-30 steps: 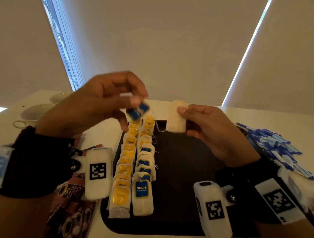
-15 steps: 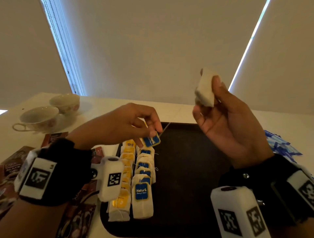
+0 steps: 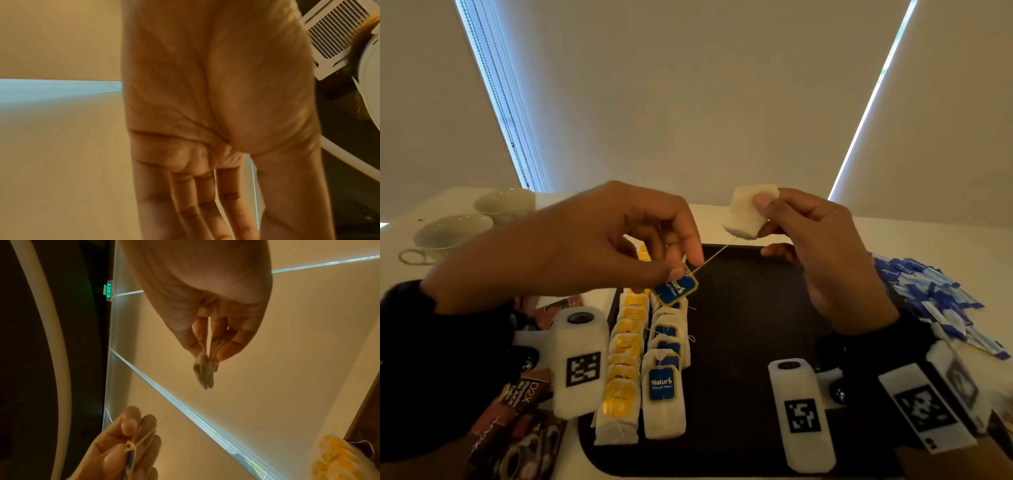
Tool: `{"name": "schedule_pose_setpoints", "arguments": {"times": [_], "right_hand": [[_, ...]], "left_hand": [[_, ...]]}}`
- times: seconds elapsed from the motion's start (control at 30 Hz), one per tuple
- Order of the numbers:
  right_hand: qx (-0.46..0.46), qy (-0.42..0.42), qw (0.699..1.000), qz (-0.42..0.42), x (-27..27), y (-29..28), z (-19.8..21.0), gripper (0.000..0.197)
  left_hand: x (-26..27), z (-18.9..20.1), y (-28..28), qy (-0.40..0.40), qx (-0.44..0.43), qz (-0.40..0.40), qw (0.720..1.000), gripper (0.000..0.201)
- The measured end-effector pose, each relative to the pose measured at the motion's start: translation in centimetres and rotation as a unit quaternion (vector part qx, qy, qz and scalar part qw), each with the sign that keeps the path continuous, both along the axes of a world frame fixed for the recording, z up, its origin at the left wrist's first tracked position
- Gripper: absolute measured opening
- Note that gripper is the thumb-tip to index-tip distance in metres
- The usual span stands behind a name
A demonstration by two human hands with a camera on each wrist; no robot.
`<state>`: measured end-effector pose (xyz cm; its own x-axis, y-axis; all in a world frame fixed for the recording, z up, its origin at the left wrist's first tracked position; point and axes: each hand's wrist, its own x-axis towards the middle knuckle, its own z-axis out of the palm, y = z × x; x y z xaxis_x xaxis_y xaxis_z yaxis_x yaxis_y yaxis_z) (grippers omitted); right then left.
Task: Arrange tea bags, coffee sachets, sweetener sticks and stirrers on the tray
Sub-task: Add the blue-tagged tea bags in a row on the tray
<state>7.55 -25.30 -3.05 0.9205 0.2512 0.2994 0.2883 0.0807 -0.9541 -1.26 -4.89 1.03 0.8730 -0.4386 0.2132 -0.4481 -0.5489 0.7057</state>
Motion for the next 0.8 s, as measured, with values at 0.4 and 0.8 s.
{"name": "schedule_pose_setpoints", "arguments": {"times": [0.4, 0.8], "right_hand": [[-0.231, -0.169, 0.945, 0.159, -0.8, 0.6, -0.6, 0.015], [-0.05, -0.012, 0.993, 0.102, -0.4, 0.5, -0.2, 0.014]], "left_hand": [[1.2, -0.4, -0.2, -0.132, -0.1, 0.151, 0.975, 0.006], [0.2, -0.2, 1.2, 0.075, 0.038, -0.027, 0.996, 0.009]]}}
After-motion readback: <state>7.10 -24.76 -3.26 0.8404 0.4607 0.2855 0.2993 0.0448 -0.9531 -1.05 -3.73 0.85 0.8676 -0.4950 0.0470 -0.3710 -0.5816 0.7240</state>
